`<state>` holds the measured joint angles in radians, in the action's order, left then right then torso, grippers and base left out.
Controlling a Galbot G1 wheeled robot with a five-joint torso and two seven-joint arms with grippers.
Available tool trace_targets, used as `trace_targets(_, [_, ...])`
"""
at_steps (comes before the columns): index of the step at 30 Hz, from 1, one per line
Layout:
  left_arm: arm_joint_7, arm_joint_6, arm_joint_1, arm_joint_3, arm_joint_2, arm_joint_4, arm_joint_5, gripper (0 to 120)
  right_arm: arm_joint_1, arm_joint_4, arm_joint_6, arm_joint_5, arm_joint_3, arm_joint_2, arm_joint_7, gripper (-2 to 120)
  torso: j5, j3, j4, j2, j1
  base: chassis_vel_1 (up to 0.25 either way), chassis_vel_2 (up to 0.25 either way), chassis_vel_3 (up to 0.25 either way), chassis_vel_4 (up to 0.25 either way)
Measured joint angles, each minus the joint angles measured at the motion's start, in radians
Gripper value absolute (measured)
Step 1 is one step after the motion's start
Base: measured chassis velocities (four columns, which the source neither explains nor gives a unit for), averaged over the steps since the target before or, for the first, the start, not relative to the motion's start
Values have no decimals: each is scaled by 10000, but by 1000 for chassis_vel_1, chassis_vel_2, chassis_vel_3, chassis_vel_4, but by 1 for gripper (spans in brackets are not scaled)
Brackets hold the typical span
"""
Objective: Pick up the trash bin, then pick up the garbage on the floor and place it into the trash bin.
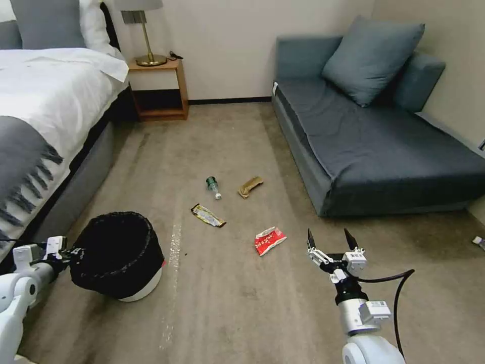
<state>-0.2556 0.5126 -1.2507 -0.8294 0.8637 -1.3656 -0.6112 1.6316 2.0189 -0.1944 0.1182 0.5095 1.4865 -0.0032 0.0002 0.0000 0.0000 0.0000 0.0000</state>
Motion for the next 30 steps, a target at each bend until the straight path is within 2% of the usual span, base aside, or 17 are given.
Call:
trace_targets(5, [48,10,-52,-46,60,-171,0,7,-52,-44,-1,64,-1,-31,6,100,0,0,0,0,0,0,0,0,0])
trace_targets(11, [656,-240,-230,-239,207,-830,-252,7,-92,-81,2,140,-8,-71,8,100,-6,1,0,0,0,0,0,0,0])
trace_targets(14, [1378,-120,-489,-467,202,-1847,-306,5,-119,-128,-9,170,-18,-128,9,100,-3,1,1,-1,0,0,0,0,0])
trace_targets(15, [1468,-60,-600,-539,158,-2177,-285,5,-139,-148,-14,178,-29,-135,8,100,-3,1,1,0,0,0,0,0,0])
trace_targets(16, [1468,-60,-600,-539,158,-2177,-285,5,-139,-148,-14,178,-29,-135,8,100,-3,1,1,0,0,0,0,0,0])
trace_targets(20, [1776,180,-1325,-869,84,-3546,115,5,-207,-248,-51,278,-86,-147,5,100,0,0,-2,0,0,0,0,0,0])
trace_targets(21, [1776,180,-1325,-869,84,-3546,115,5,-207,-248,-51,278,-86,-147,5,100,0,0,-2,0,0,0,0,0,0])
trace_targets(25, [2056,407,-2150,-1446,430,-4669,980,5,-240,-421,-274,424,-118,-266,-277,100,0,0,0,0,0,0,0,0,0])
trace_targets(29, [2122,469,-2539,-1632,625,-5070,1233,5,-231,-516,-514,345,-180,-351,-490,100,-1,0,2,0,-1,0,0,0,0])
trace_targets(30, [2124,466,-2840,-1677,780,-5307,1318,5,-235,-586,-770,243,-240,-395,-655,100,0,0,2,0,0,0,0,0,0])
